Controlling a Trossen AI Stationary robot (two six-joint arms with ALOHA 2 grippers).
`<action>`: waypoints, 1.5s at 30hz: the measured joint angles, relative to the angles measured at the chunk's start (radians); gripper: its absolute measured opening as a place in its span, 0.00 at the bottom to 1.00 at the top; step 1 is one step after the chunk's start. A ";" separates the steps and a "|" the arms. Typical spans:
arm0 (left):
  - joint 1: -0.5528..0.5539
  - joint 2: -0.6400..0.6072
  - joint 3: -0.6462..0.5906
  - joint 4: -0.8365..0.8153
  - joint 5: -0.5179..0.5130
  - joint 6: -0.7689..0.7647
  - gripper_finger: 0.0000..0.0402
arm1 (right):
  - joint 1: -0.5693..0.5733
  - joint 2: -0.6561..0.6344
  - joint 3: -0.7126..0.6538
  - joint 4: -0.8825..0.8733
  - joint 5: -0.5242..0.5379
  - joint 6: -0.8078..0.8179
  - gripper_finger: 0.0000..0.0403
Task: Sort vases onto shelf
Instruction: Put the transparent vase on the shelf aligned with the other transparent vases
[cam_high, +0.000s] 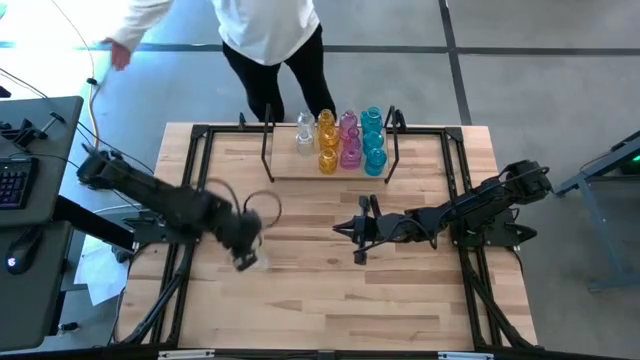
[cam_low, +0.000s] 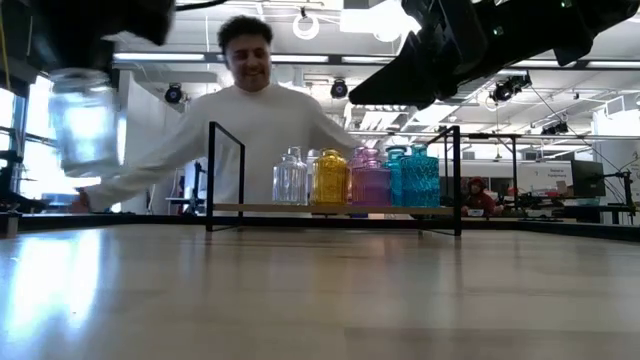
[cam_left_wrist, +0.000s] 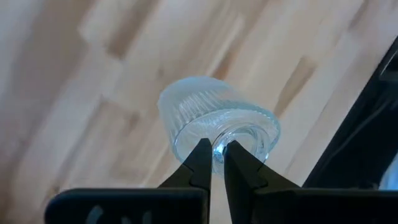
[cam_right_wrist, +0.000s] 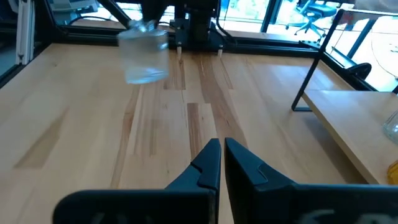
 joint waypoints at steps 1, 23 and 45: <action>0.039 0.000 0.018 -0.004 0.002 0.029 0.02 | 0.000 -0.002 0.000 -0.008 0.000 0.005 0.01; 0.753 0.304 0.499 -0.130 0.182 0.441 0.02 | 0.000 -0.003 0.000 -0.046 0.000 0.013 0.01; 0.813 0.570 0.746 -0.314 0.162 0.808 0.02 | 0.000 -0.003 0.000 -0.092 0.000 0.036 0.01</action>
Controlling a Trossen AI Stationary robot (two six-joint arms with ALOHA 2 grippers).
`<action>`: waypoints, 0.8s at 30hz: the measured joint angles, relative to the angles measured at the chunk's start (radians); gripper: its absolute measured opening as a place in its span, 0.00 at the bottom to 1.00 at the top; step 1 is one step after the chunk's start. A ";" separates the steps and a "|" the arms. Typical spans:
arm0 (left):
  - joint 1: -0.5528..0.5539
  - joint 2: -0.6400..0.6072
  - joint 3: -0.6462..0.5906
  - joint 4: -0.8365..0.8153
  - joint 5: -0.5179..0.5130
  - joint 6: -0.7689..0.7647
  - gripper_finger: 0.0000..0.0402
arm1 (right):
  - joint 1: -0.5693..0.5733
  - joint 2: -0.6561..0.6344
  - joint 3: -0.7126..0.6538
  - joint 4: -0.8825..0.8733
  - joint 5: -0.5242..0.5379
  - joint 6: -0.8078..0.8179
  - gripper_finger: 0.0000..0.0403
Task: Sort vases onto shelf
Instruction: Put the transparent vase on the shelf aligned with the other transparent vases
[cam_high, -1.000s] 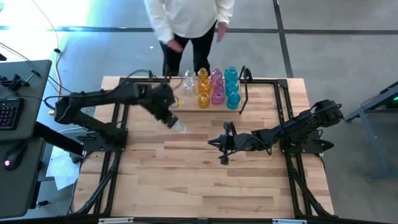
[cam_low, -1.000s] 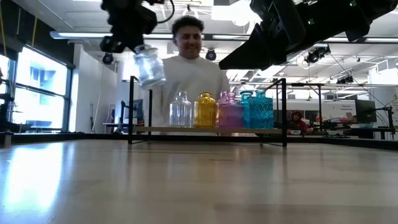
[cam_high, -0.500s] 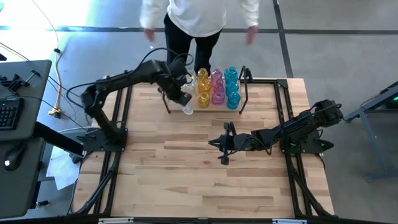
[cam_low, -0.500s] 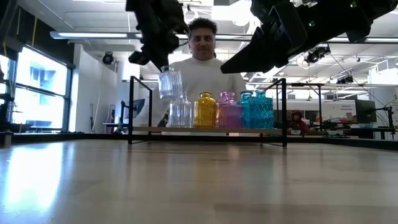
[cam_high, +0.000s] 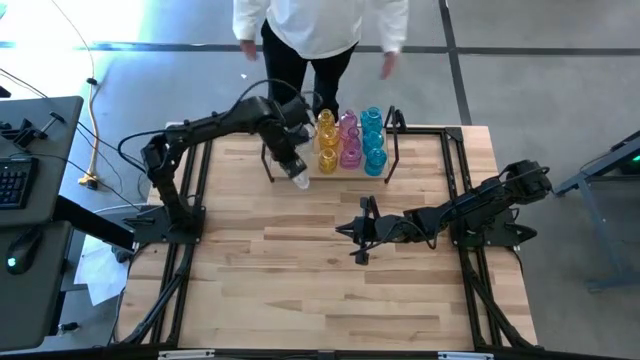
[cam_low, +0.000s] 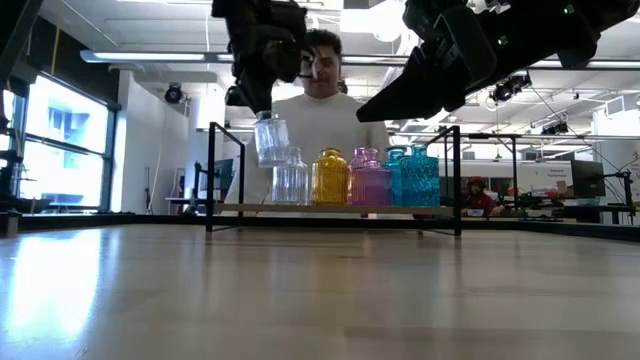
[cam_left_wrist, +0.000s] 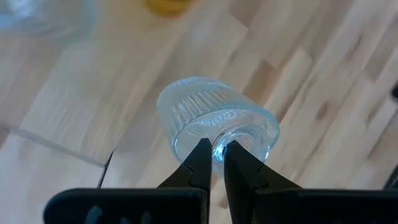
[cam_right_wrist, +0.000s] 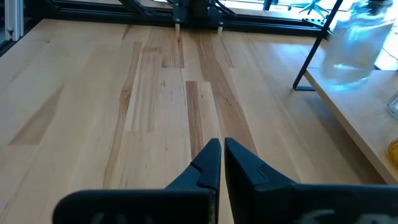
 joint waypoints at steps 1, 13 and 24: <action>-0.022 0.000 0.000 -0.005 -0.012 0.034 0.02 | 0.000 0.000 0.000 0.000 0.000 -0.001 0.01; -0.347 0.002 -0.125 0.055 -0.229 0.509 0.03 | 0.000 0.000 0.000 -0.008 0.000 0.000 0.01; -0.398 0.001 -0.240 0.180 -0.281 0.760 0.02 | 0.000 0.000 0.000 -0.012 0.000 0.004 0.01</action>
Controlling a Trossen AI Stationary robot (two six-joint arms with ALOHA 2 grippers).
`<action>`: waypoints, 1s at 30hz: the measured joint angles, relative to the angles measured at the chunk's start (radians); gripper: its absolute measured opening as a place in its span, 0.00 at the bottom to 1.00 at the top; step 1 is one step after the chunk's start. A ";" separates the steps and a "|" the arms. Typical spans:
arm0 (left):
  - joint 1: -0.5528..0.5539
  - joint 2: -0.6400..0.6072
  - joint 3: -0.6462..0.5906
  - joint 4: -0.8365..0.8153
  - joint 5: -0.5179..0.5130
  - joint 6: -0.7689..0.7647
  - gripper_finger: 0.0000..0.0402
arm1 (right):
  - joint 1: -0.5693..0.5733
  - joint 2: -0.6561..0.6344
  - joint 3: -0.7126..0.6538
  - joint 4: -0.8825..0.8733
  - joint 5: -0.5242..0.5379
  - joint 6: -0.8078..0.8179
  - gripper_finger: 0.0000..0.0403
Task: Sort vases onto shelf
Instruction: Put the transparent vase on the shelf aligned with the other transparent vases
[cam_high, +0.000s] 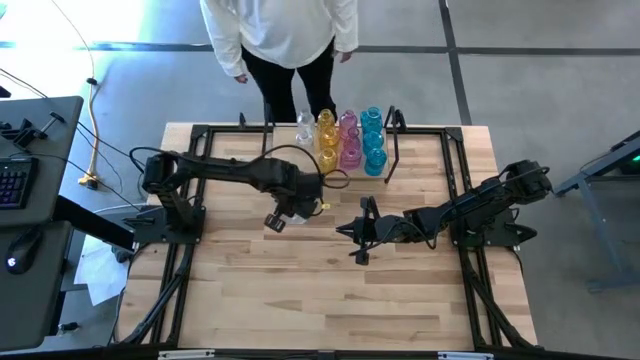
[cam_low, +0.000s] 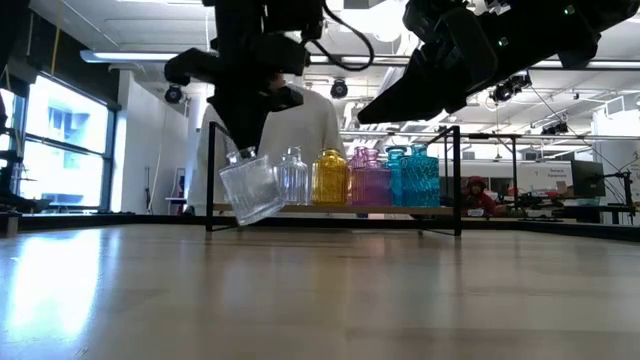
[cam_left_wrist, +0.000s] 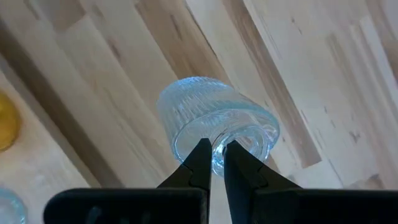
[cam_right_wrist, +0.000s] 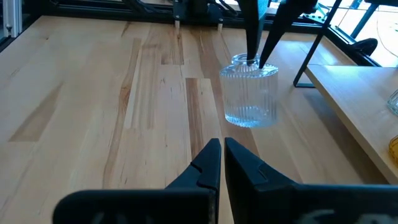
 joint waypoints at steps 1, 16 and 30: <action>0.000 0.000 -0.009 0.001 0.000 0.014 0.02 | 0.000 0.000 0.000 0.000 0.000 0.000 0.01; -0.003 0.065 -0.016 -0.036 -0.002 0.050 0.03 | 0.000 0.000 0.000 0.000 0.000 0.001 0.01; -0.013 0.064 -0.021 -0.047 -0.071 0.021 0.24 | 0.000 0.000 0.000 -0.014 0.000 0.015 0.01</action>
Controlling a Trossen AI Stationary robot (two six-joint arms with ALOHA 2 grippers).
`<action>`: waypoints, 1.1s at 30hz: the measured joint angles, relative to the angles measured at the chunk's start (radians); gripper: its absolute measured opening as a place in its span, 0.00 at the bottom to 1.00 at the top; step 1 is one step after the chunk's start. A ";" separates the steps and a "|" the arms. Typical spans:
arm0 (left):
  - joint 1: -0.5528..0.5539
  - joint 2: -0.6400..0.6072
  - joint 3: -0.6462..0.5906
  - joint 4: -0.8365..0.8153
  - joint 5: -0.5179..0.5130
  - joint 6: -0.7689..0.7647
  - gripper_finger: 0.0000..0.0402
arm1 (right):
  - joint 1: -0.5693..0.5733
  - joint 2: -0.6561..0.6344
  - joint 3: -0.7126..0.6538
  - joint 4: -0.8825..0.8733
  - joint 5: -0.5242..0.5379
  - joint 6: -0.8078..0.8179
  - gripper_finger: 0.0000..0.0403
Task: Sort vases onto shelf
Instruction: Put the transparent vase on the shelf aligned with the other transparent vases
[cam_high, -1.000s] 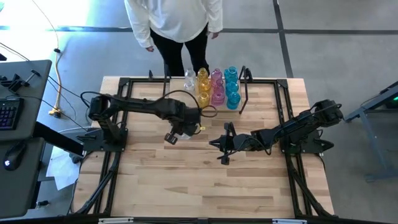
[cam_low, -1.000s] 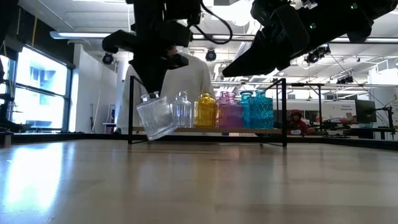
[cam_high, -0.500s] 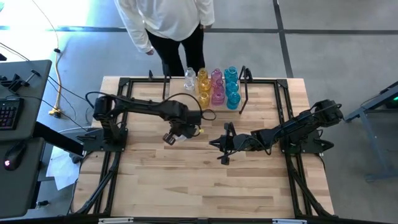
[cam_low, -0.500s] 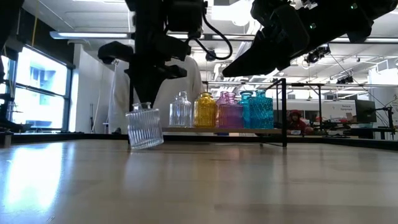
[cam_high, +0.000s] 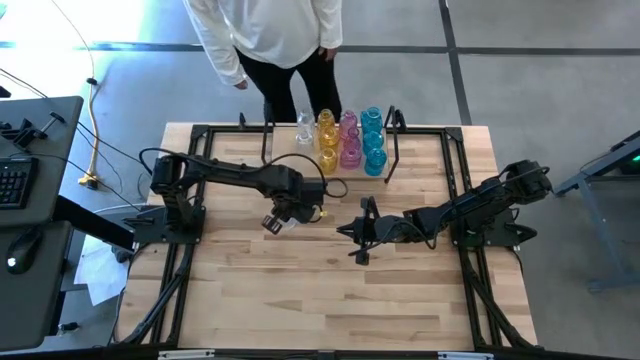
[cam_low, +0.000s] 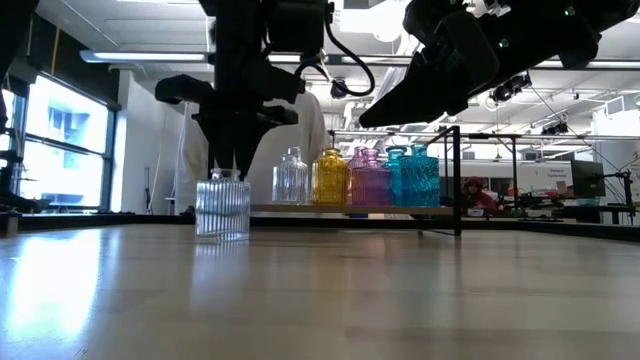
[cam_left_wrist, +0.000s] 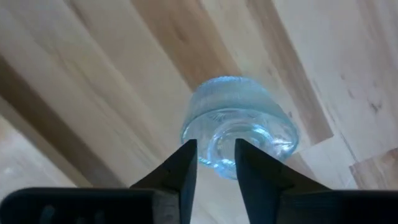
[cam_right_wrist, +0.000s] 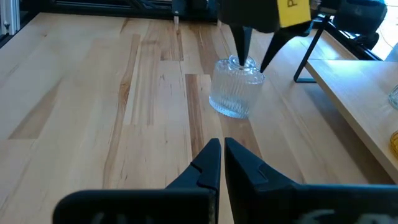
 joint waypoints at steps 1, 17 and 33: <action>0.000 0.000 0.000 0.000 -0.008 -0.005 0.26 | 0.000 0.000 0.000 0.000 0.000 0.000 0.01; 0.021 -0.121 0.001 -0.055 -0.049 -0.410 0.30 | 0.000 0.000 0.000 -0.006 0.000 0.000 0.01; 0.067 -0.084 0.002 -0.066 0.119 -0.942 0.59 | 0.000 0.000 0.000 -0.013 0.000 0.000 0.01</action>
